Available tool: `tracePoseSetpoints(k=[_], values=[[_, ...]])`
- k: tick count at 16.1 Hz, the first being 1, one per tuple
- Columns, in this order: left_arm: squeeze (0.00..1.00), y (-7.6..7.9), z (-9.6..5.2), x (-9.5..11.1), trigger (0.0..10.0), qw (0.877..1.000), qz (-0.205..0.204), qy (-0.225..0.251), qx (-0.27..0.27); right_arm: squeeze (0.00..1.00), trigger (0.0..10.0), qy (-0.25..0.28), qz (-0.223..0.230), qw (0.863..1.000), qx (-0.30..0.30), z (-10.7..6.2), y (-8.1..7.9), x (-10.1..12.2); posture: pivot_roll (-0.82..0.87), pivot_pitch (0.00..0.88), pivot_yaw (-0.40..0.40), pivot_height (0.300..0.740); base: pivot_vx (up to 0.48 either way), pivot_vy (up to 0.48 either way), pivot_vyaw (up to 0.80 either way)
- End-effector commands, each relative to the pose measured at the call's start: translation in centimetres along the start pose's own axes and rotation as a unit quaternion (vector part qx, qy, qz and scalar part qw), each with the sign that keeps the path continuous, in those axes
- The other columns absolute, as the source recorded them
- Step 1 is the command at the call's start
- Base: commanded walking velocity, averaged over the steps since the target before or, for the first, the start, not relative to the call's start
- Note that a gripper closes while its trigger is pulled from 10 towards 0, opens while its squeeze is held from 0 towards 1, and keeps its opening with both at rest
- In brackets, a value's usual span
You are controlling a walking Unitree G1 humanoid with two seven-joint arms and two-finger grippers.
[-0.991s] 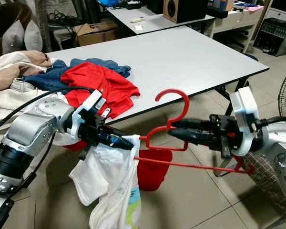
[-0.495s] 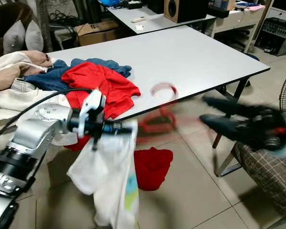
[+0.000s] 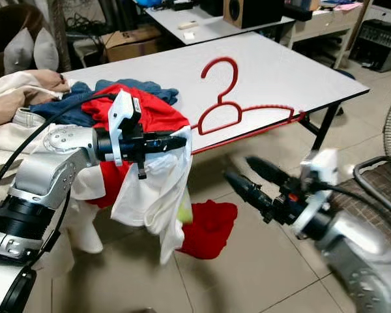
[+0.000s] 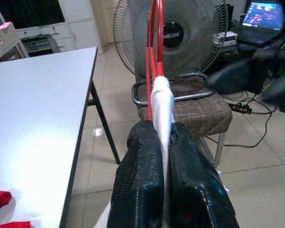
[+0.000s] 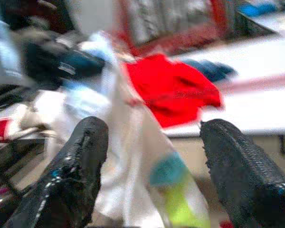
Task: Hang hanger
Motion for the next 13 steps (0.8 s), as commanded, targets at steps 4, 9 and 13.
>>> tracePoseSetpoints(k=[4, 9, 13], values=[[0.00, 0.1, 0.6, 2.6, 0.0, 1.000, 0.020, 0.020, 0.009, 1.00, 10.0, -0.025, 0.070, 0.997, 0.005, 2.1, 0.3, -3.0, 0.00, 0.000, 0.110, 0.740, 0.000, 0.000, 0.00], [0.00, 1.3, 1.8, 4.3, 0.0, 0.999, 0.023, 0.038, 0.004, 1.00, 10.0, -0.017, 0.088, 0.996, 0.007, 5.4, 1.7, -2.9, 0.02, 0.000, 0.082, 0.740, 0.000, 0.000, 0.00], [0.00, 1.6, 1.9, 4.6, 0.0, 0.999, 0.023, 0.039, 0.012, 0.00, 10.0, -0.034, 0.102, 0.992, 0.061, 6.2, 0.6, -3.1, 0.03, 0.001, 0.069, 0.740, 0.000, 0.000, 0.00]])
Point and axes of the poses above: a point about 5 cm out from each wrist's last joint towards the gripper, its own z axis pointing out of the wrist towards the gripper, its own x axis along the axis of the wrist's last joint, y = z × x, the point moved 3 cm from there along z, pointing out of the wrist towards the gripper, and after that the axes turned 9 degrees about z, right-handed, at the moved point
